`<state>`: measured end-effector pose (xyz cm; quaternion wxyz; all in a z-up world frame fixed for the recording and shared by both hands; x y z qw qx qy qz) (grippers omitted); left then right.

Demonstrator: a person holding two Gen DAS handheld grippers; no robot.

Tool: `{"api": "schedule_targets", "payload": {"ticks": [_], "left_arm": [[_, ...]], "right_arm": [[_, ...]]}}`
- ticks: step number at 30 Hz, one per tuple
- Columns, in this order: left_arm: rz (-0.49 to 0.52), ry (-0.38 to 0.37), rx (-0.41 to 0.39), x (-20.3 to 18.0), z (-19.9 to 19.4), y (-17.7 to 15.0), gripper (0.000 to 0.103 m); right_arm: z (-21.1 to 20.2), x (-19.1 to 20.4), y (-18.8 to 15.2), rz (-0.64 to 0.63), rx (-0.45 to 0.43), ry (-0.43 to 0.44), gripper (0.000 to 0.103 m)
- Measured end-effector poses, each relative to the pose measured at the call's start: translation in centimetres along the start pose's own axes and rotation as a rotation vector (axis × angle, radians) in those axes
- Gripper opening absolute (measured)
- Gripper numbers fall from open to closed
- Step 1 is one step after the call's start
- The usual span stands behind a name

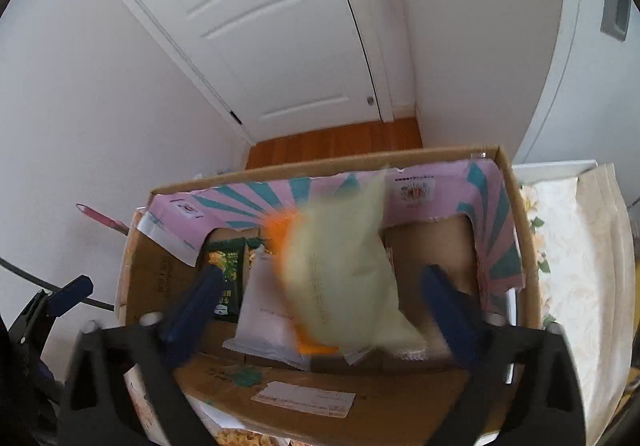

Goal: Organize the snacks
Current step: 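Open both tools to release the packet and pouch into the box, then withdraw both tools from the box toward the waffle and red-black packets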

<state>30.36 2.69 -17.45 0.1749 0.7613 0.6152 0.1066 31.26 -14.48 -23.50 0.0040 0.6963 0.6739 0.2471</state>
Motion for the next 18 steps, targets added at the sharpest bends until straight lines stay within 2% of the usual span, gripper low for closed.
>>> {"api": "schedule_targets", "payload": {"ticks": [4,18], "left_arm": [[-0.015,-0.007,-0.014,0.0,-1.0,-0.3,0.102],[-0.049,0.015,-0.059,-0.8,-5.5,-3.2,0.103]], "right_arm": [[-2.0,-0.2,-0.6,-0.022,-0.053,-0.030,0.100],[-9.6,-2.3,-4.3,-0.045,-0.133,-0.044,0.100]]}}
Point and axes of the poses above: each gripper's, at about its wrist camera, not at the fingertips, and z roughly the way its jaws point, x to its left, y to its top, the point moved 5 cm from there along z, roughly the way its jaws point, and after that the axes turned 7 degrees about x, right-handed, at the moved point
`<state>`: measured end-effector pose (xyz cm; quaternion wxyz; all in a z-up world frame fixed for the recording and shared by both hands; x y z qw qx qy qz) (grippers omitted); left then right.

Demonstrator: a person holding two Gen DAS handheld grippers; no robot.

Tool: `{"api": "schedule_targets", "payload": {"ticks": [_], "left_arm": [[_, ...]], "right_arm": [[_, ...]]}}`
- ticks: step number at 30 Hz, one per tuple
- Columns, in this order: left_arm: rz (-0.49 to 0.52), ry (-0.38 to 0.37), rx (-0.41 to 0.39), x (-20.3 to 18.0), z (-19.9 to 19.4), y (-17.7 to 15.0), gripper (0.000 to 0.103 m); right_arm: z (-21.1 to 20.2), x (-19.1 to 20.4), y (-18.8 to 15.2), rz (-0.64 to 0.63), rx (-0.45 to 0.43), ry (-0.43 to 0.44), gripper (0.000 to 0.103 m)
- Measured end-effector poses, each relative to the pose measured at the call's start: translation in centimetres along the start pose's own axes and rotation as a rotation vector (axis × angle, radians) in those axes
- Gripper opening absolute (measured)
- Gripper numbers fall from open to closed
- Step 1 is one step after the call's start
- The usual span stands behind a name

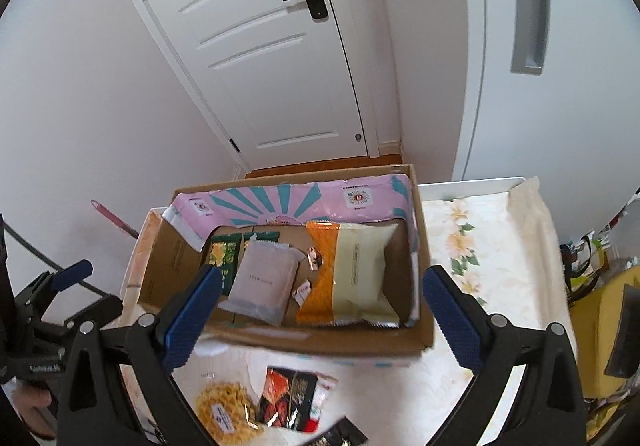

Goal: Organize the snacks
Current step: 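Withdraw both tools from the box toward the waffle and red-black packets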

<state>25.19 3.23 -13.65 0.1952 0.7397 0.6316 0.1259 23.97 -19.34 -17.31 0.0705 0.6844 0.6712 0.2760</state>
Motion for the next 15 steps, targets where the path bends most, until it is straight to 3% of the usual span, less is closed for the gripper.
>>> {"api": "schedule_targets", "payload": {"ticks": [9,15], "left_arm": [[-0.061,0.027,-0.018,0.1,-2.8,-3.8,0.103],[-0.127,0.024,0.020,0.7,-3.4,-7.4,0.103]], "right_arm": [[-3.9,0.4,-3.0,-0.075,-0.015,0.003,0.100],[-4.9,1.1,-5.9,-0.133,-0.014,0.006,0.100]]}}
Point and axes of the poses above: each gripper's, at about its wrist camera, not at the fingertips, and z roughly the way its jaws point, x to its left, y to its top, the point moved 5 cm from there along z, roughly the way its jaws point, and after that the axes turned 7 degrees about x, right-handed, at the moved point
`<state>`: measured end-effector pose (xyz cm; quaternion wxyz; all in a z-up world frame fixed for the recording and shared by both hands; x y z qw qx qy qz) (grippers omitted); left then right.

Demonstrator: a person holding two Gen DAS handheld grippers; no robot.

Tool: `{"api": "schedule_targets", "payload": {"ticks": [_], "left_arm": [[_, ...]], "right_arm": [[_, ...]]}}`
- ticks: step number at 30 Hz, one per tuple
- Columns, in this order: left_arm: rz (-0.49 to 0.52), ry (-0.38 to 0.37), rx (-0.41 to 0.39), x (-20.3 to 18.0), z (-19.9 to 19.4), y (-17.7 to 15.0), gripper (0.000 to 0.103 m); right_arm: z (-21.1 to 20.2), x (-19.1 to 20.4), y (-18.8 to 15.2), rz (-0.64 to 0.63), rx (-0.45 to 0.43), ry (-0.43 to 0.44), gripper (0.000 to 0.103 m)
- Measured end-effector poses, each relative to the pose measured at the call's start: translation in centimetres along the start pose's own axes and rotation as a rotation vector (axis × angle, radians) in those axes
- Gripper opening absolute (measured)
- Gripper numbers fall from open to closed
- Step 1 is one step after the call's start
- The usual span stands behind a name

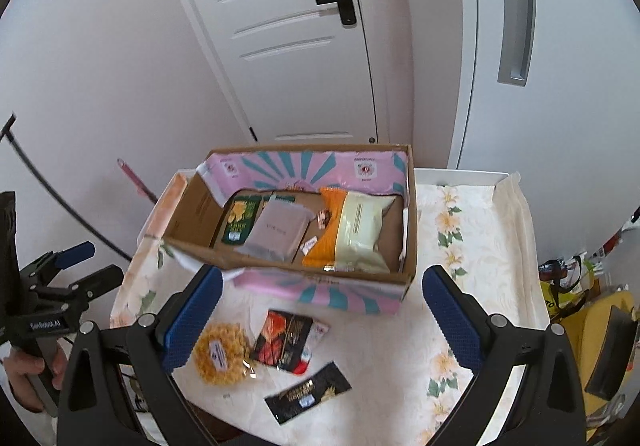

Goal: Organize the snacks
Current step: 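Withdraw both tools from the box toward the waffle and red-black packets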

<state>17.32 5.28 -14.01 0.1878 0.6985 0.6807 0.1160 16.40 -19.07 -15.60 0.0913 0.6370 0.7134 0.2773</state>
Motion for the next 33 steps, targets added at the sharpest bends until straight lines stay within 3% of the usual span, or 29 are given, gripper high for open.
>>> {"api": "schedule_targets", "payload": {"ticks": [7,14,26,33], "left_arm": [[-0.047,-0.030,0.041,1.5,0.4,-2.6,0.103],[-0.053,-0.081,0.135,2.1,3.0,-5.1,0.102],[-0.045,-0.255,0.299,0.3,9.2,-8.9,0.102],[-0.049,-0.289,0.351,-0.7,12.0,-9.3,0.102]], "right_arm": [[-0.7,1.2,-2.2,-0.003,-0.011,-0.005,0.100],[-0.1,2.0,-4.4,0.049,0.005,-0.020,0.100],[2.9,3.5,-7.9,0.104,0.096,-0.043,0.100],[4.8,3.5,-9.3,0.128,0.148,-0.055,0.100]]}}
Point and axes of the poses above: each gripper's, at about its wrist camera, not at the fingertips, and z roughly the way its jaws point, x to its left, y to its top, the point moved 5 cm from there along z, roughly the way its jaws point, and after that the axes turned 7 degrees about x, right-handed, at the moved point
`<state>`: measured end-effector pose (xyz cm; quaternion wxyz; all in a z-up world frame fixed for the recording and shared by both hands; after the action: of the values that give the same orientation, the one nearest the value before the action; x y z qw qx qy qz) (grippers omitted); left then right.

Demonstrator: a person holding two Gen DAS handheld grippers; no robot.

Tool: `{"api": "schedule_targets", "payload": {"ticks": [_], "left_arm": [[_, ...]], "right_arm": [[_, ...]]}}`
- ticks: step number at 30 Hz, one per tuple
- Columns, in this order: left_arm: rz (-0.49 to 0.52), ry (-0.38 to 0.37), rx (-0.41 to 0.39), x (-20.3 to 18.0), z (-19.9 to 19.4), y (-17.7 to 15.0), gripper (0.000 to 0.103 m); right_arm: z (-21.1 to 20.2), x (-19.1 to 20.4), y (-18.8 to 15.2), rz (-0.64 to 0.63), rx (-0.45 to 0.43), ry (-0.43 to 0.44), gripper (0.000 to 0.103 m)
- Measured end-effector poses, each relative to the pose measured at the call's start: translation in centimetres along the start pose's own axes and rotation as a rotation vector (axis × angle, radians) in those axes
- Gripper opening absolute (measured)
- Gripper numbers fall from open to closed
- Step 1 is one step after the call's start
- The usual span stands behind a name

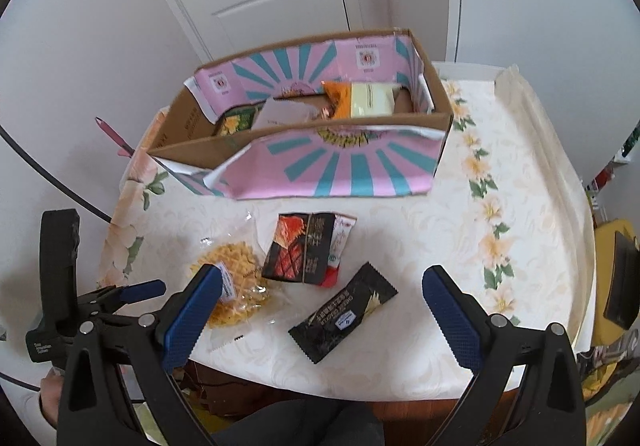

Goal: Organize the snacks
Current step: 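Withdraw both tools from the box toward the waffle and red-black packets, then grasp the waffle packet with the left tool while the right tool grasps the red-black packet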

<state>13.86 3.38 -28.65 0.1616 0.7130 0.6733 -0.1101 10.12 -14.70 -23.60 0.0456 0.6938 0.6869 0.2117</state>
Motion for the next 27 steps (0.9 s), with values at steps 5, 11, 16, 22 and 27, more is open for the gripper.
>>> {"api": "schedule_targets", "payload": {"ticks": [5,11,16,22,27], "left_arm": [[-0.006,0.005,0.017,-0.2,1.2,1.1,0.102],[0.012,0.105,0.042,-1.4,2.4,2.3,0.102],[0.003,0.195,0.070,-2.7,3.7,2.7,0.102],[-0.077,0.306,0.079,-3.4,4.9,3.7,0.102],[-0.109,0.396,0.085,-4.0,5.9,4.1,0.103]], "right_arm": [[1.0,-0.4,-0.2,0.031,0.019,0.004,0.100],[1.5,-0.8,0.2,0.046,0.022,0.000,0.100],[1.6,-1.5,0.9,0.033,0.017,0.015,0.100],[2.9,-2.3,1.7,-0.013,0.051,0.058,0.100],[4.6,-2.3,1.8,-0.070,0.106,0.107,0.100]]}}
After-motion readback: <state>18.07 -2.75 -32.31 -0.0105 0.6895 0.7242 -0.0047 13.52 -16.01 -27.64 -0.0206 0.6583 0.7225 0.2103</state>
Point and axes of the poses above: each gripper's, at about its wrist camera, not at the fingertips, and z roughly the way its jaws point, x to its left, y to its top, the point moved 5 cm from there along z, roughly the way its jaws point, and after that the axes turned 7 degrees about x, right-handed, at the moved point
